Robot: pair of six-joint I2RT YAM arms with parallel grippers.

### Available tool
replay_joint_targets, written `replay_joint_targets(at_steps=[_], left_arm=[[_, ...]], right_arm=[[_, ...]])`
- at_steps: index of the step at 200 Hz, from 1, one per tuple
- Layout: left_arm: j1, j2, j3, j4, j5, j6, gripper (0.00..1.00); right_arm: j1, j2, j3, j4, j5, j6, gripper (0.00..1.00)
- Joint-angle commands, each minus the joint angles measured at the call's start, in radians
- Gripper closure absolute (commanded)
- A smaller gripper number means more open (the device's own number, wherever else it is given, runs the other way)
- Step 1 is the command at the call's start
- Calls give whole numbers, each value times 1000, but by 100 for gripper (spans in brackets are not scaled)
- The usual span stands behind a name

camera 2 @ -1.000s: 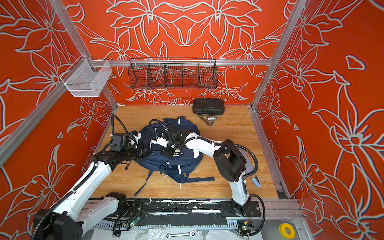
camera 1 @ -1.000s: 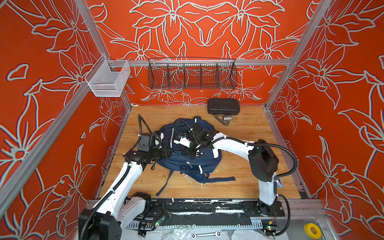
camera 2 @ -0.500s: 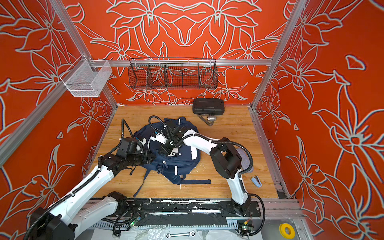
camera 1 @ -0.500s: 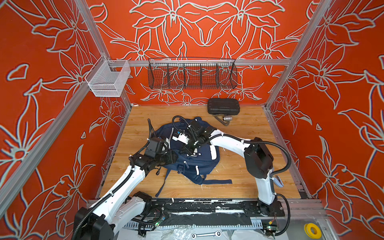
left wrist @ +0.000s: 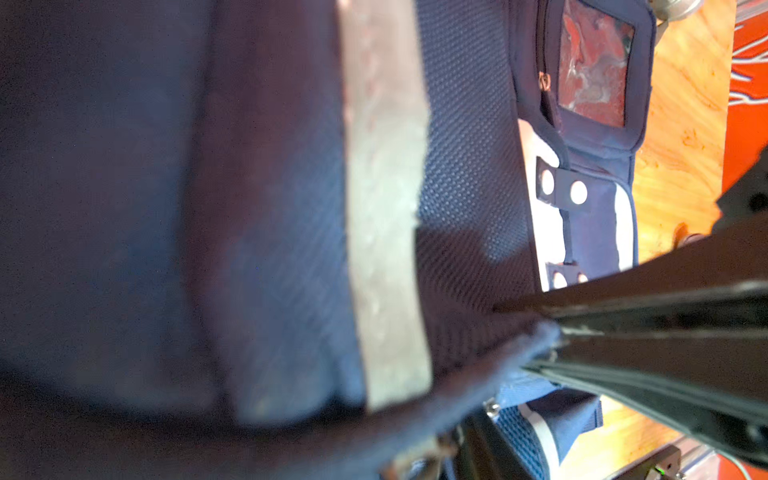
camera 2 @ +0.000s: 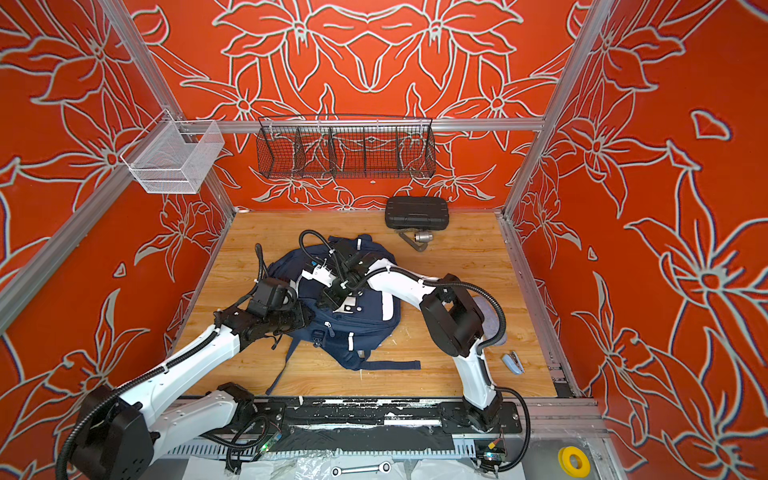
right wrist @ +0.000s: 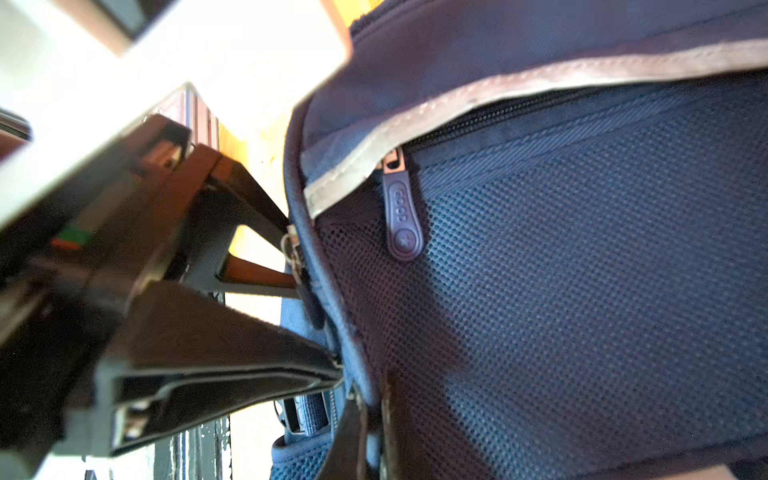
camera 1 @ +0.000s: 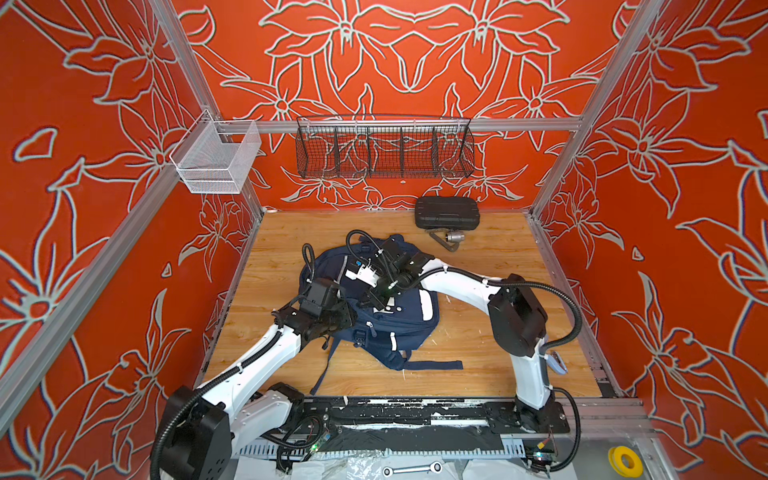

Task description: Pack the student bag

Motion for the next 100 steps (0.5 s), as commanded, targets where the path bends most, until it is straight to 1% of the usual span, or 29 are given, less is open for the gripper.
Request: replay_joint_targets(at_steps=[1,20,34,62,77,100], left_arm=[[-6,9,7,78,-47,-30,64],[-6,-10,18,76,-63,-33,72],[-6,-28,29,60,-70,-32,80],[-6,-53,44,32,-59,-20,93],[-7,-53,56,11,-50,-12,97],[-6,-56,70,-26,-56,2,100]], right_arm=[[11,-28,-11,34,-112,35,100],[11,-27,-21,31,-99,32,100],[10,-27,-27,25,-82,26,100],[9,-26,-24,25,-68,19,100],[9,-24,-24,21,-56,16,100],[8,-26,-29,21,-42,12,100]])
